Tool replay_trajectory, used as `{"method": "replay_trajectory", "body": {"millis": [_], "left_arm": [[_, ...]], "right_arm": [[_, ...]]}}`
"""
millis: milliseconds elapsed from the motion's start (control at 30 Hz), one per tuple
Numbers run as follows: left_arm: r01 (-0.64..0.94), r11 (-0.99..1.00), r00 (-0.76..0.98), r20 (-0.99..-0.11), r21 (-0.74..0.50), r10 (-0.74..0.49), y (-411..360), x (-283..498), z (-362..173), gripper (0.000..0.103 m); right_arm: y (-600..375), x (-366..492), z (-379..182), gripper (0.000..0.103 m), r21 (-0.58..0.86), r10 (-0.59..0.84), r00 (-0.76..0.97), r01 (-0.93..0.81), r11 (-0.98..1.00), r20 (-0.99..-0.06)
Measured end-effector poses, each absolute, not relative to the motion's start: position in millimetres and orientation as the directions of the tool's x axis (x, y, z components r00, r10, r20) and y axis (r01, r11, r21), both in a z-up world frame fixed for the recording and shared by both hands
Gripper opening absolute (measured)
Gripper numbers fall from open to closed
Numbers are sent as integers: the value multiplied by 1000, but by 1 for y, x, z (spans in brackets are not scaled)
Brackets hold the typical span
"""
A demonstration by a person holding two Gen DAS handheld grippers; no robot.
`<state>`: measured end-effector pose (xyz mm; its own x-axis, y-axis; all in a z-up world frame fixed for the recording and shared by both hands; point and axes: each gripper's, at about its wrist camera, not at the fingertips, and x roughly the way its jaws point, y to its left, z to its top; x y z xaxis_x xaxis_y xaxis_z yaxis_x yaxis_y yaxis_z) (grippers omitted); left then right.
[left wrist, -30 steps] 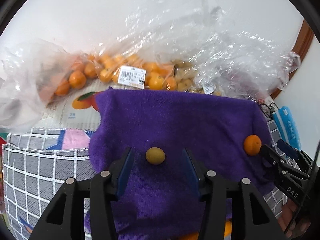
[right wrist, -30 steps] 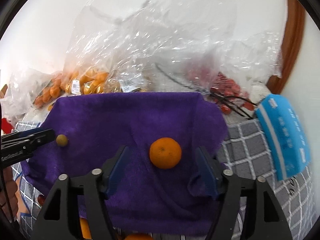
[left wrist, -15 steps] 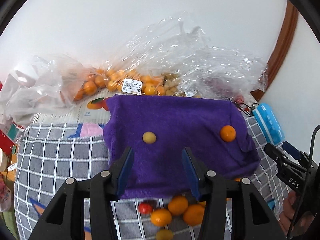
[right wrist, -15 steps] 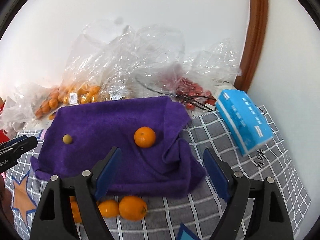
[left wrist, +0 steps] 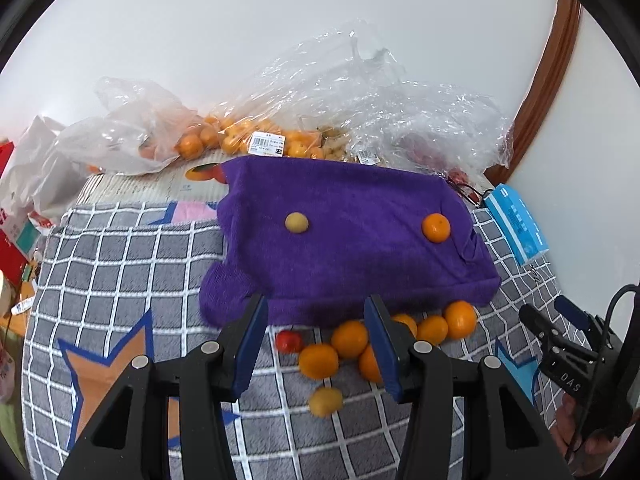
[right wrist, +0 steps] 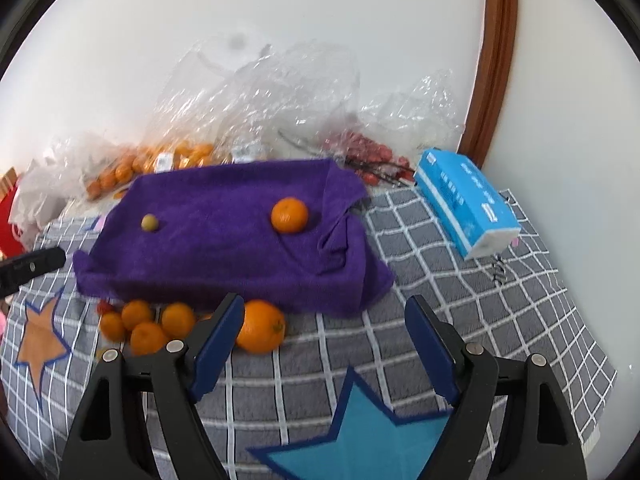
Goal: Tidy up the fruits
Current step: 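Move both tools back toward the fruit row beside the towel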
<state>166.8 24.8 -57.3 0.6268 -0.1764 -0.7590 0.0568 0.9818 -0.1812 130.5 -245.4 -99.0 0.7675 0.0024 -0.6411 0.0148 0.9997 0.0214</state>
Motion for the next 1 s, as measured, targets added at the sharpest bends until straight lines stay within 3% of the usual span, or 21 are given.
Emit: {"method": "replay_trajectory", "body": {"millis": [667, 1000], "left_arm": [[32, 980, 578, -796, -198, -180, 47, 160, -100, 48], [29, 973, 546, -812, -228, -206, 56, 173, -120, 48]], "right_arm": [[-229, 135, -145, 82, 47, 25, 753, 7, 999, -658], [-217, 160, -175, 71, 71, 43, 695, 11, 997, -718]]}}
